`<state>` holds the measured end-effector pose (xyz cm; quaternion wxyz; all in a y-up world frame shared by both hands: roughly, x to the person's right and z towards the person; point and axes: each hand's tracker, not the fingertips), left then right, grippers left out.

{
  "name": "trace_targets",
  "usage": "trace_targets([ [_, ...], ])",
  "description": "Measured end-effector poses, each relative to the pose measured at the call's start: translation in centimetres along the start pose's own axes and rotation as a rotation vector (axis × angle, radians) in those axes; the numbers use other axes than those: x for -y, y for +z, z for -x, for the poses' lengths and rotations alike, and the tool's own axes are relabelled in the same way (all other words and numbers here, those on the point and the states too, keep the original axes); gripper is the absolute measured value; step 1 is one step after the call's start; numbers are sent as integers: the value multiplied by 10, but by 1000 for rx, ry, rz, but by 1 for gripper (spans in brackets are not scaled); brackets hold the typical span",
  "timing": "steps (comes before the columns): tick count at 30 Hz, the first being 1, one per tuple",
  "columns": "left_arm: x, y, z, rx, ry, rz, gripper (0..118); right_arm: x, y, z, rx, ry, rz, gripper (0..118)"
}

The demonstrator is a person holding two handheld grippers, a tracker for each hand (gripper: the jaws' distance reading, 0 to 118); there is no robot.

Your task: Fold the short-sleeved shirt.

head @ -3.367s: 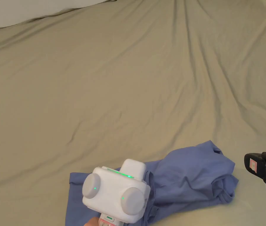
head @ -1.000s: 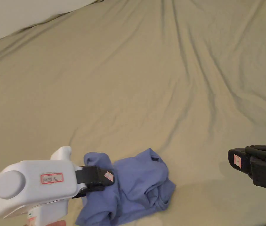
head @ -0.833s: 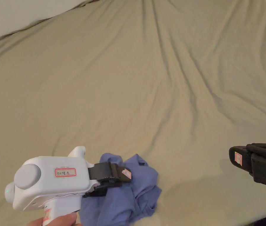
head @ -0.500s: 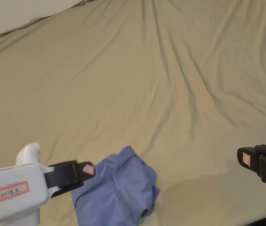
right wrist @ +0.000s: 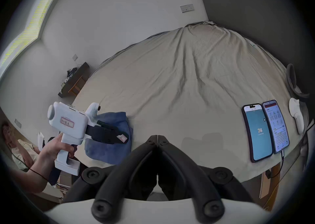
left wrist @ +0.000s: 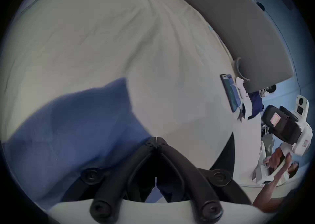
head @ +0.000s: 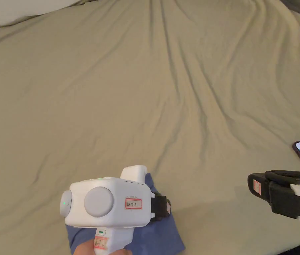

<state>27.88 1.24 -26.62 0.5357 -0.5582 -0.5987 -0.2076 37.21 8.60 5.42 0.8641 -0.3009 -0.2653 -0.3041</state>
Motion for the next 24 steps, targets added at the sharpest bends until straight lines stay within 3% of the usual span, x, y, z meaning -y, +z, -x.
trace_targets([
  [3,10,55,-6,12,-32,-101,0,-9,1,14,-5,42,-1,2],
  [5,27,106,-2,-26,-26,-208,0,-17,-2,32,-13,115,5,2],
  [8,69,184,11,-180,4,-357,0,-26,-14,66,-67,202,15,2],
  [12,128,248,45,-325,141,-455,0,-25,-63,108,-142,284,104,2],
  [15,157,258,71,-330,229,-458,0,-11,-115,128,-180,311,205,2],
  [18,170,247,94,-299,281,-443,0,6,-166,137,-128,351,296,2],
  [22,165,211,124,-147,368,-409,0,22,-211,132,-90,336,378,2],
  [23,162,200,134,-83,395,-405,12,18,-210,129,-112,310,368,2],
  [24,161,187,148,21,459,-402,65,10,-206,124,-143,266,370,2],
])
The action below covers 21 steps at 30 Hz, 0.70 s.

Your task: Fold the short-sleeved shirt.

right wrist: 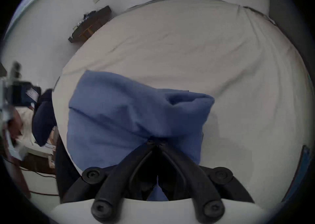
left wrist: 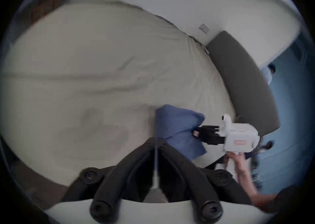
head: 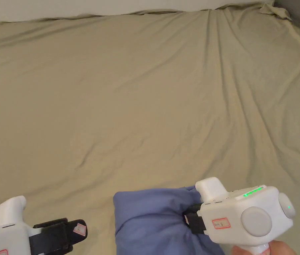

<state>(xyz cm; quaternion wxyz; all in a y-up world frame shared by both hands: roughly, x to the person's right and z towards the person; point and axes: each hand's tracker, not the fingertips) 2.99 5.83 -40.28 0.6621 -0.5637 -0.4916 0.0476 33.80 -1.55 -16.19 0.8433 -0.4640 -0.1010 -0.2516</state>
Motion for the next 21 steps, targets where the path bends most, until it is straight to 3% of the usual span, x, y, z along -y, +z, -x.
trace_targets([
  [1,-3,-14,12,84,69,37,95,-3,5,-7,-31,-22,8,2],
  [4,-11,-55,35,218,104,91,96,-9,1,-29,-131,-64,53,2],
  [9,-23,-103,38,184,120,135,96,-13,-3,-43,-195,-89,63,2],
  [11,-24,-122,31,238,101,181,96,-14,-5,-46,-214,-95,66,2],
  [13,-21,-144,16,338,55,237,97,-15,-6,-49,-234,-102,73,2],
  [16,-12,-150,7,256,-95,218,97,-16,-8,-55,-259,-110,80,2],
  [17,-11,-147,8,321,-98,181,94,-16,-8,-56,-266,-112,80,2],
  [19,-11,-146,19,339,-48,205,48,-15,-8,-57,-273,-116,80,2],
  [21,-13,-148,30,346,61,266,47,-15,-7,-56,-293,-127,71,2],
])
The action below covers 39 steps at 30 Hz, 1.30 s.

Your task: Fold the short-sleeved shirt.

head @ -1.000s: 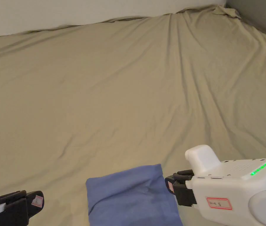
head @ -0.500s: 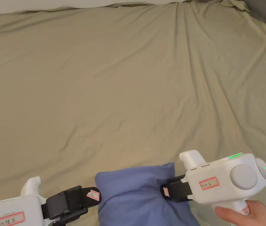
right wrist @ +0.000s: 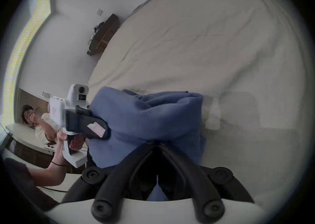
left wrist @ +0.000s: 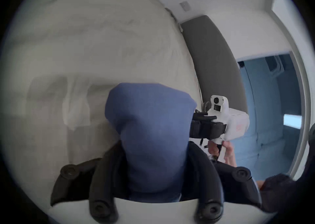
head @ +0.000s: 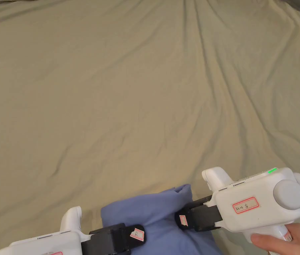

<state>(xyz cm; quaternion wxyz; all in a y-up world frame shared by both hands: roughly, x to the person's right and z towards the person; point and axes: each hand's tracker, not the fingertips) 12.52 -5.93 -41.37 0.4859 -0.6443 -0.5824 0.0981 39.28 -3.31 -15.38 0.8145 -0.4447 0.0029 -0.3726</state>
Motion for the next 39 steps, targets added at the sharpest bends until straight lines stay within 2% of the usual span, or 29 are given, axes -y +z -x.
trace_targets([
  [1,-1,2,-1,-5,-29,-12,47,1,0,4,3,8,-7,2],
  [4,-7,10,3,10,-6,-15,47,3,5,19,10,22,-51,2],
  [7,-15,40,-1,4,-22,-9,46,3,18,39,-46,12,-131,2],
  [11,-32,124,2,-181,-120,-16,46,-1,31,73,-61,43,-187,2],
  [13,-39,173,8,-318,-148,-42,46,-4,33,89,-63,56,-203,2],
  [19,-64,297,47,-559,-79,-96,46,-3,21,125,-59,74,-208,2],
  [24,-75,336,87,-664,4,-55,46,-3,3,145,-29,105,-158,2],
  [27,-77,345,110,-638,99,-53,46,-3,-3,152,-20,124,-133,2],
  [28,-73,346,118,-597,144,-75,51,-4,-5,153,-23,126,-128,2],
  [29,-67,346,124,-610,182,-118,71,-4,-5,153,-25,128,-126,2],
  [30,-62,344,123,-691,173,-141,97,-4,-6,154,-30,130,-123,2],
  [31,-54,342,120,-823,128,-159,98,-4,-5,154,-30,131,-123,2],
  [32,-47,345,115,-876,79,-201,98,-4,-4,153,-31,135,-125,2],
  [35,-22,368,84,-825,64,-412,98,-4,7,152,-28,151,-141,2],
  [38,-1,391,21,-950,-54,-612,97,-4,32,147,-27,170,-195,2],
  [39,8,391,-6,-990,-171,-695,84,-4,42,147,-13,183,-224,2],
])
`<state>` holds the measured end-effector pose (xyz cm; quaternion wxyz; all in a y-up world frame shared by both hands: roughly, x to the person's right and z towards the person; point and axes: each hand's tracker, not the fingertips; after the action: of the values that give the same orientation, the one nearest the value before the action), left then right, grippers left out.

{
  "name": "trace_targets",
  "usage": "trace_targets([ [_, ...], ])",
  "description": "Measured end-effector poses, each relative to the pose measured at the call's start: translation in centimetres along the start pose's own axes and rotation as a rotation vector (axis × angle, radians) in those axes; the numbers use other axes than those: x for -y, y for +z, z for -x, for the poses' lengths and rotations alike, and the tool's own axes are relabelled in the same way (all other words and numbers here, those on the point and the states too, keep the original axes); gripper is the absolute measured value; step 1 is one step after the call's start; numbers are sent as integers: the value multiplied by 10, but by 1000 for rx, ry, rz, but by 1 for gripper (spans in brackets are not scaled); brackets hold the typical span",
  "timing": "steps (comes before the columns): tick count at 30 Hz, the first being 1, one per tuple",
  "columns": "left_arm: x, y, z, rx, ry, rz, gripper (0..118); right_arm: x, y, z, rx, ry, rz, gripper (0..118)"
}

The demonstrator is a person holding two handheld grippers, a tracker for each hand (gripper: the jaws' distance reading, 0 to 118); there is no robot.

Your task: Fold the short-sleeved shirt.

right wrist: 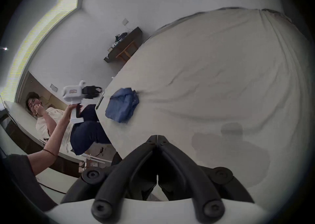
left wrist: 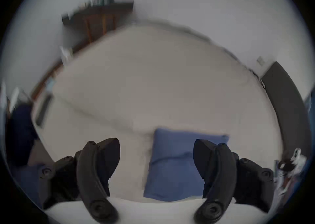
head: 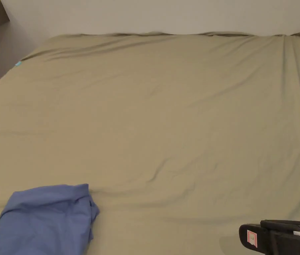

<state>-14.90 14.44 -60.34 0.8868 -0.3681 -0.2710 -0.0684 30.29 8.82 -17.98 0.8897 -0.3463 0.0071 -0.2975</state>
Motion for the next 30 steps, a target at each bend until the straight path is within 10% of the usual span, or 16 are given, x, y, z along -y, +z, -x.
trace_targets([
  [3,-10,61,-41,13,-90,-245,0,-9,44,4,84,60,-114,2],
  [16,-14,168,-296,-43,-252,-670,0,-41,252,46,718,380,-723,2],
  [30,-29,189,-365,41,-266,-748,3,-43,289,21,848,363,-880,2],
])
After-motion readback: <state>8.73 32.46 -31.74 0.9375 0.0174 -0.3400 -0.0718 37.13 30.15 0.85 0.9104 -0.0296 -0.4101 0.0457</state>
